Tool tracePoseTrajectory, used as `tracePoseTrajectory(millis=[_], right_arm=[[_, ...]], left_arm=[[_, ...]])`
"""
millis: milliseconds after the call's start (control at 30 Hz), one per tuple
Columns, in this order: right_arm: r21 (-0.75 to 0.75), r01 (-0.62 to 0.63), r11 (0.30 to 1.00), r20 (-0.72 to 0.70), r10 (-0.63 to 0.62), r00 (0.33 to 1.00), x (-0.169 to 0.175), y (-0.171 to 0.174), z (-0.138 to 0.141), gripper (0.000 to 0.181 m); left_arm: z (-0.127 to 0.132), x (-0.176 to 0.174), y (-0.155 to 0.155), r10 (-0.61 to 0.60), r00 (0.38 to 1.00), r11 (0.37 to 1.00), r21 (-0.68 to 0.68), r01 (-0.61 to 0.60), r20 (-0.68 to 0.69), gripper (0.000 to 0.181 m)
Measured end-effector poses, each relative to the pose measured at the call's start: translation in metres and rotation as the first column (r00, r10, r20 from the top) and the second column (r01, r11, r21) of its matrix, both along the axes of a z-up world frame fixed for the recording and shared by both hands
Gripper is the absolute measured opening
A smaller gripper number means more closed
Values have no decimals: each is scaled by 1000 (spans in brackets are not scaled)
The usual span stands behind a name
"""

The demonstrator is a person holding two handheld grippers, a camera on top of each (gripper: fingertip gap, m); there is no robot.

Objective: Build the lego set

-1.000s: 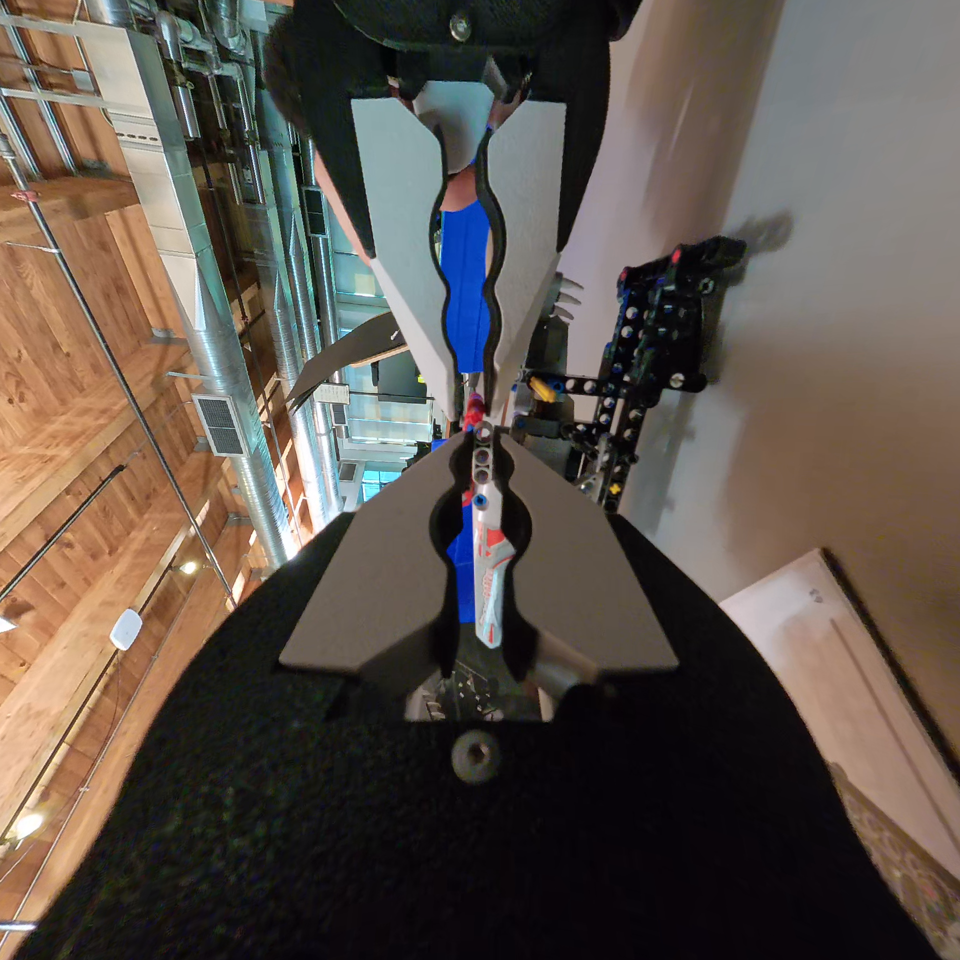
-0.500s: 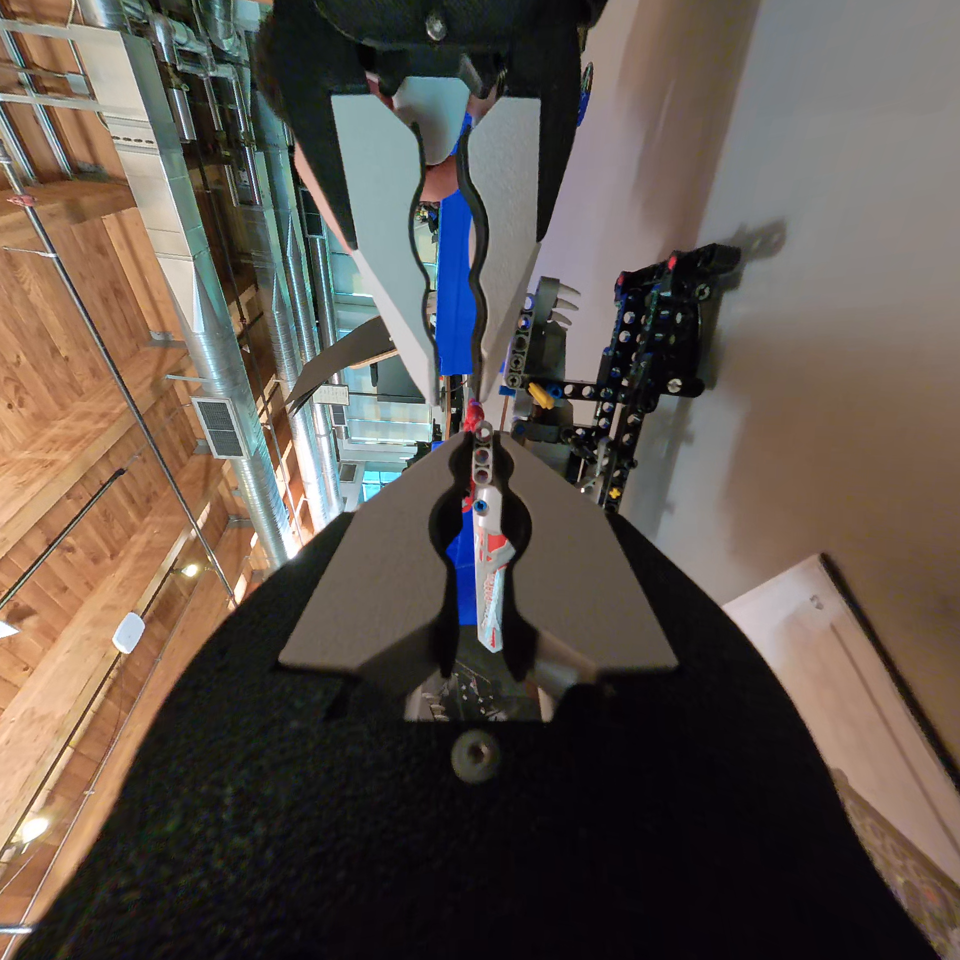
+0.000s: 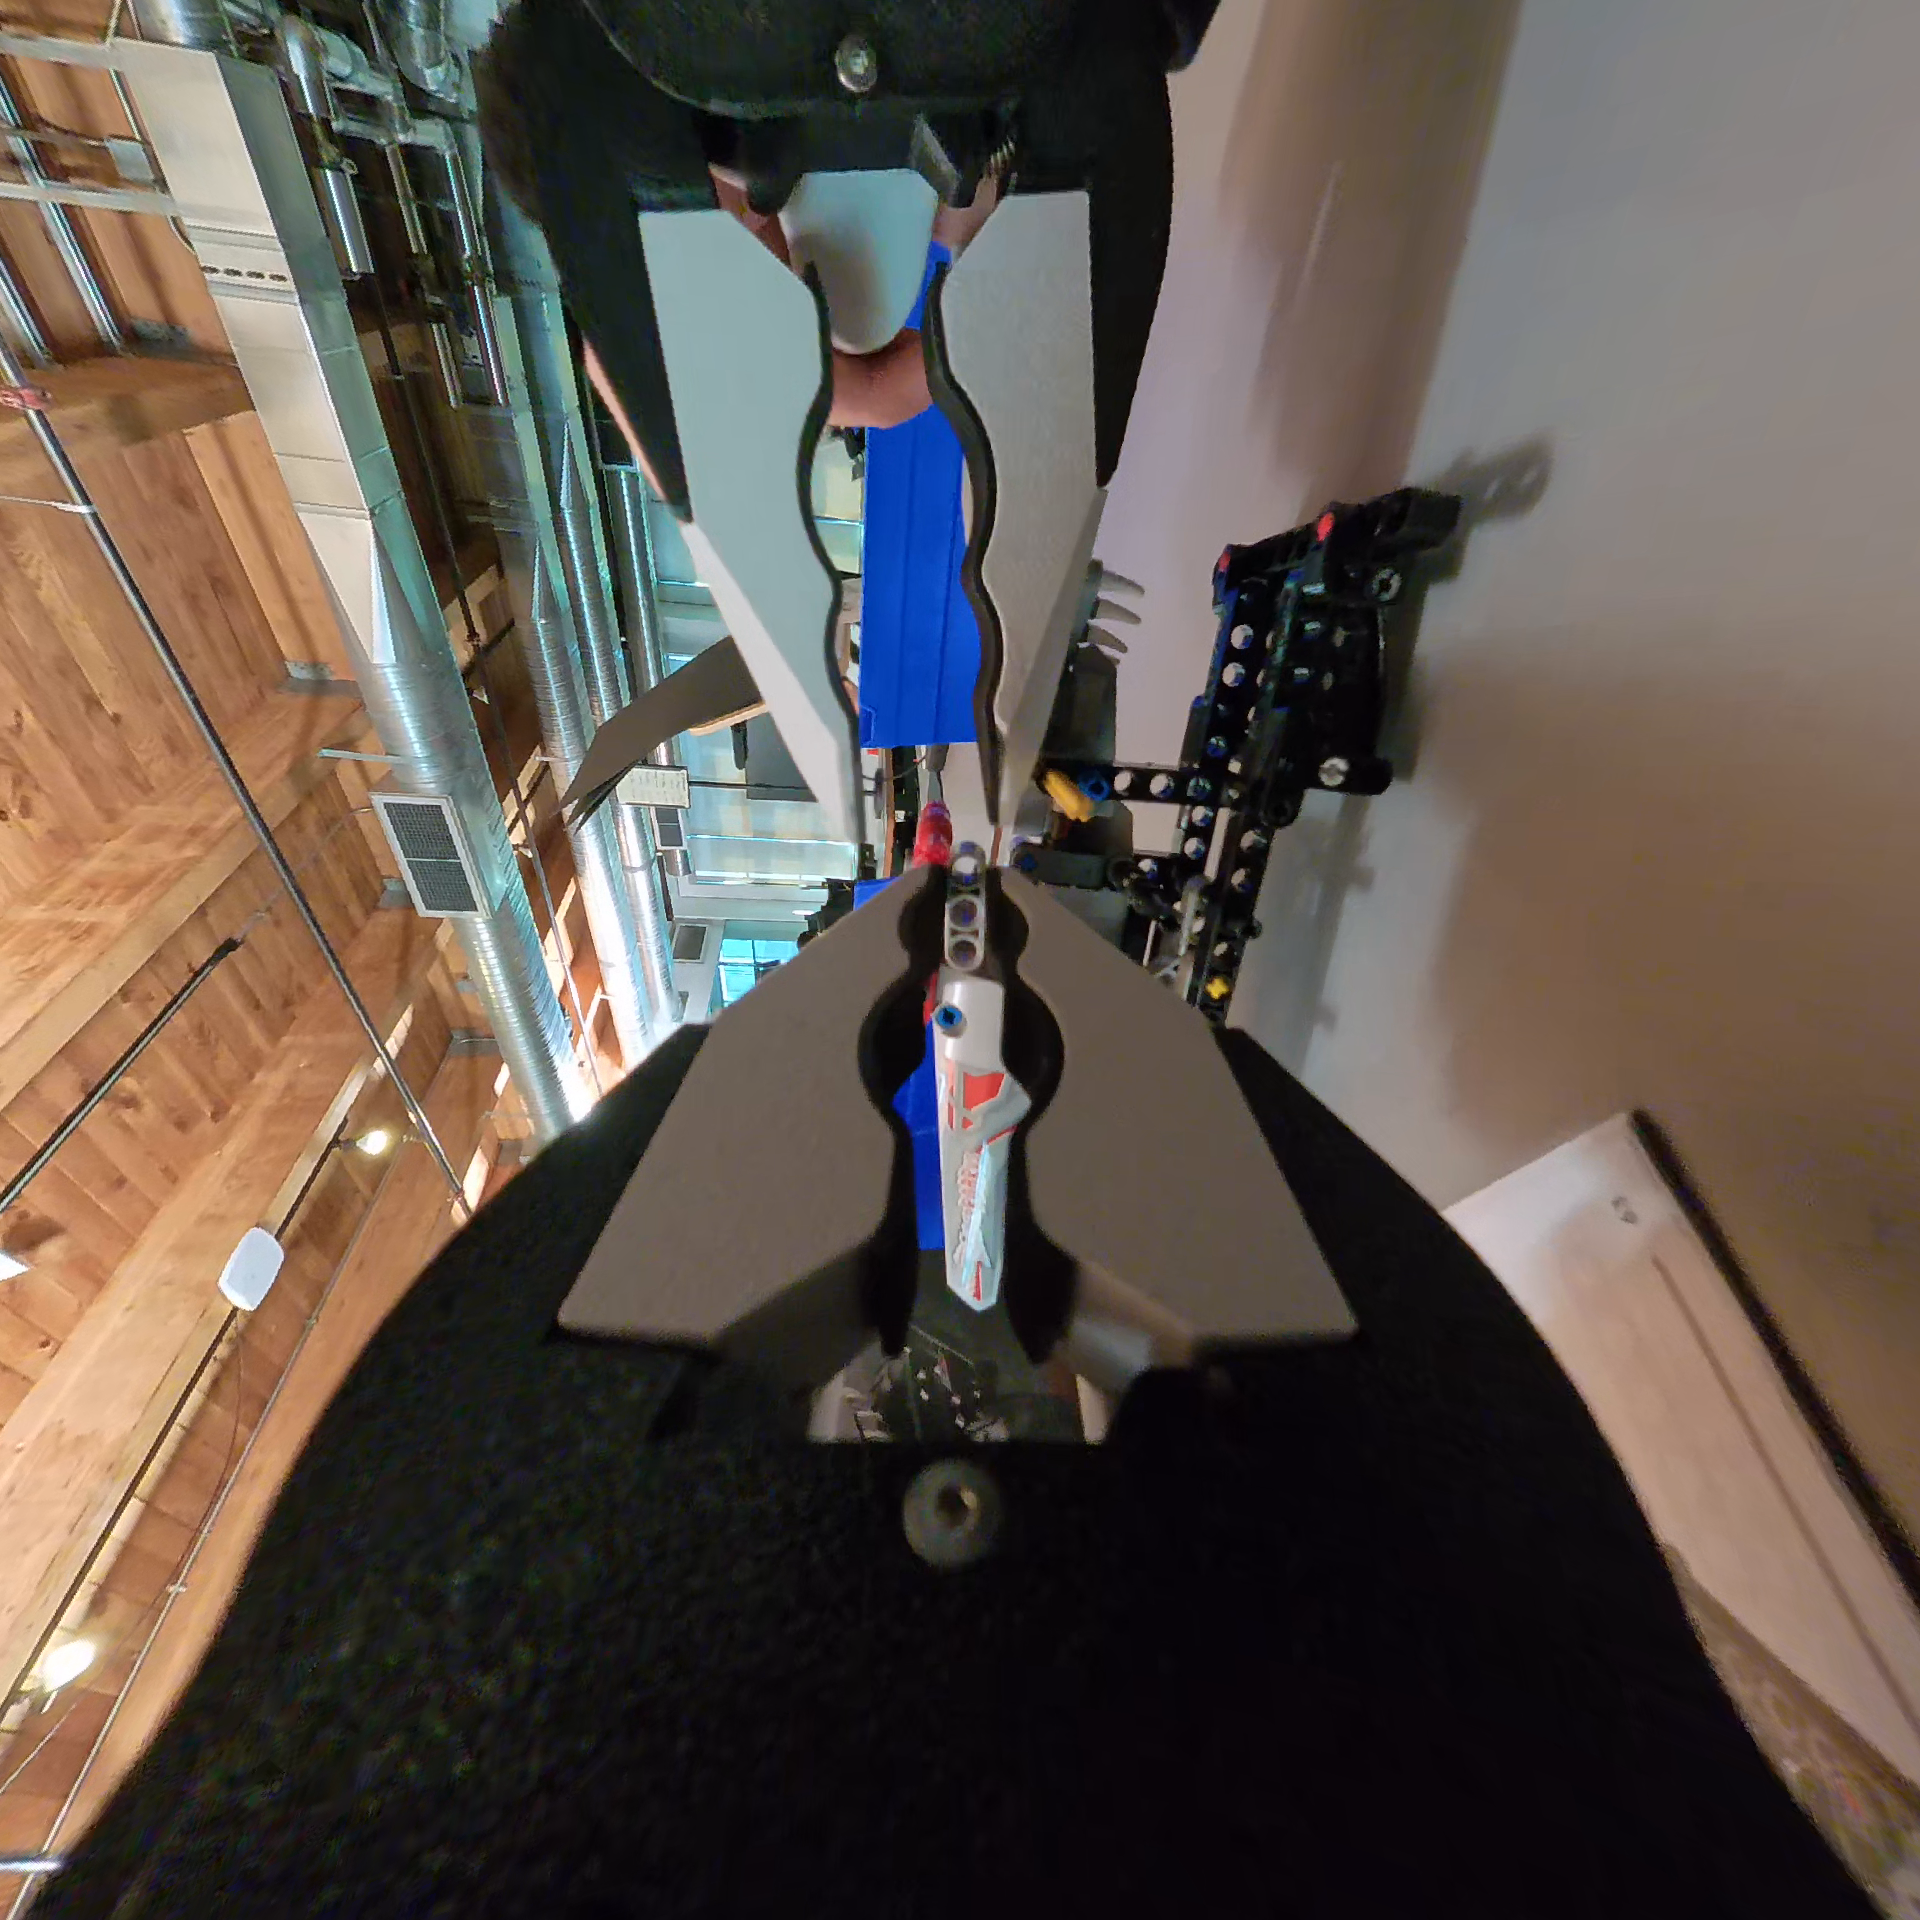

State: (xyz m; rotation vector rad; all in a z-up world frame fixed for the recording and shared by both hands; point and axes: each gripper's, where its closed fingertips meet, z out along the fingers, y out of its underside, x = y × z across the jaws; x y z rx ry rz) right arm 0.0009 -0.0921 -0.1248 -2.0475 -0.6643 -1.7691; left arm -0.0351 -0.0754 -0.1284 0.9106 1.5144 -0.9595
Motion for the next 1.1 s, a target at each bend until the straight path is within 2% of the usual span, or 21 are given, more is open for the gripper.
tracePoseTrajectory(millis=[300,333,667,1000,1100], right_arm=[[63,-12,998,-113,19,993,3,4,-6,12],[75,-13,997,-107,21,994,4,4,-4,7],[59,23,998,-49,-20,999,8,5,-3,6],[30,41,999,-23,-40,999,10,6,-3,4],[25,55,998,-31,-55,998,11,6,-3,4]], left_arm=[[0,4,2,3,1000,1000,-4,-3,-18,4],[0,5,2,5,1000,1000,-5,-5,-18,4],[3,5,0,9,999,1000,-12,-9,-38,4],[7,25,-5,53,997,999,4,-53,-55,4],[7,30,-7,66,991,998,17,-64,-119,4]])
